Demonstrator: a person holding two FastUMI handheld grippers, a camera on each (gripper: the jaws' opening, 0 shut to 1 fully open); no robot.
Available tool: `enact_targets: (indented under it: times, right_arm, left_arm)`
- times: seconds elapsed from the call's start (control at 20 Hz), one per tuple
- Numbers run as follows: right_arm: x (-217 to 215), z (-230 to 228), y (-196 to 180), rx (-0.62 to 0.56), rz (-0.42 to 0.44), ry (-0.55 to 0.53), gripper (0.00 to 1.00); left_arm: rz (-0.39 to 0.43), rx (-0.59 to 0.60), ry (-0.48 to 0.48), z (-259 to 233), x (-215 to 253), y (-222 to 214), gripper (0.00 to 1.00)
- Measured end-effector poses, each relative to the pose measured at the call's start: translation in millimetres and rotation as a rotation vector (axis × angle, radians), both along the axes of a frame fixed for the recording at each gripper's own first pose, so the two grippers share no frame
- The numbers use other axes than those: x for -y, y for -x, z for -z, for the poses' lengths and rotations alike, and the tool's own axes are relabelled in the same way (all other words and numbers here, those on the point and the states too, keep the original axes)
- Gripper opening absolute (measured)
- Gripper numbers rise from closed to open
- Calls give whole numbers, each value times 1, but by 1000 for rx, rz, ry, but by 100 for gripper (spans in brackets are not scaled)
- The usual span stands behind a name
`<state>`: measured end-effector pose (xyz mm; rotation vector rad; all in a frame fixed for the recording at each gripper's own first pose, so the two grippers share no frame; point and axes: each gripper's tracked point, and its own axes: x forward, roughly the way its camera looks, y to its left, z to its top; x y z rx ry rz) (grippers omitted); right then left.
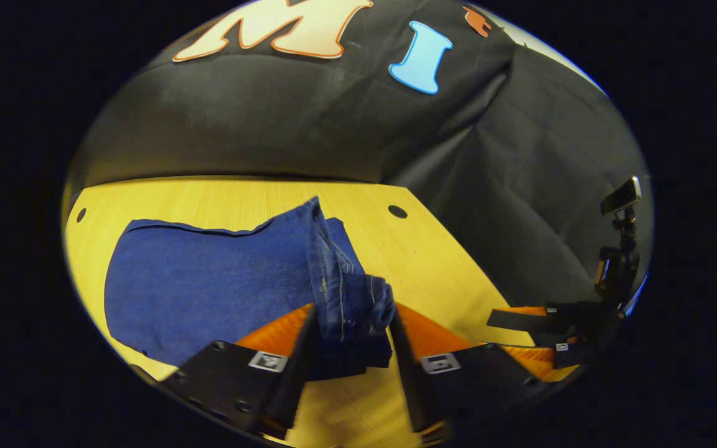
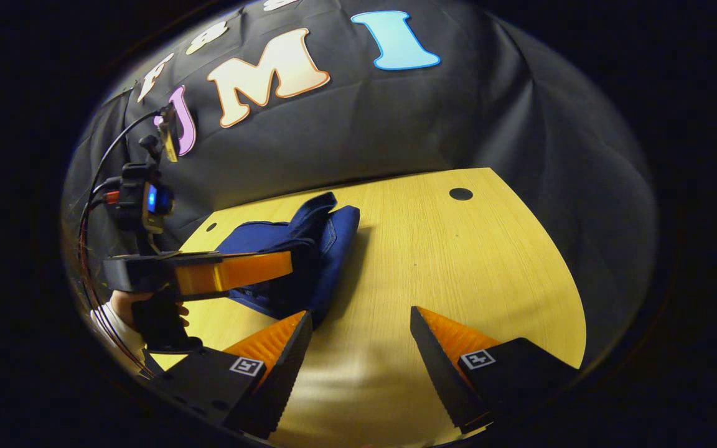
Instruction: Grasp the waist and the cuffs of the jeans and fold them to make the two legs overlap; first hold the waist and fold one-third of the jeans toward the cuffs, then hold the cuffs and fold the remaining one-third in the same direction to finish folding.
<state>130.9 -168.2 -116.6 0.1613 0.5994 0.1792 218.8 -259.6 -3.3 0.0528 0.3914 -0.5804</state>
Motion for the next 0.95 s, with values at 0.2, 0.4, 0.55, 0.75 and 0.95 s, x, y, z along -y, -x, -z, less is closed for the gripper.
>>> enact_targets:
  times: [0.2, 0.4, 0.55, 0.75, 0.95]
  right_arm:
    - [-18, -15, 6, 38, 0, 8, 99]
    - [-49, -41, 14, 110, 32, -15, 98]
    - [-70, -60, 21, 160, 69, -17, 98]
    - [-88, -72, 35, 190, 98, 11, 98]
    - [-100, -81, 47, 210, 106, 36, 98]
  left_arm:
    - [-118, 81, 18, -33, -57, 24, 90]
    - [-229, 164, -23, -52, -138, 43, 90]
    - [-275, 189, -74, -56, -187, 55, 90]
    - [-313, 196, -109, -55, -233, 69, 90]
    - [-323, 167, -59, -50, -256, 81, 90]
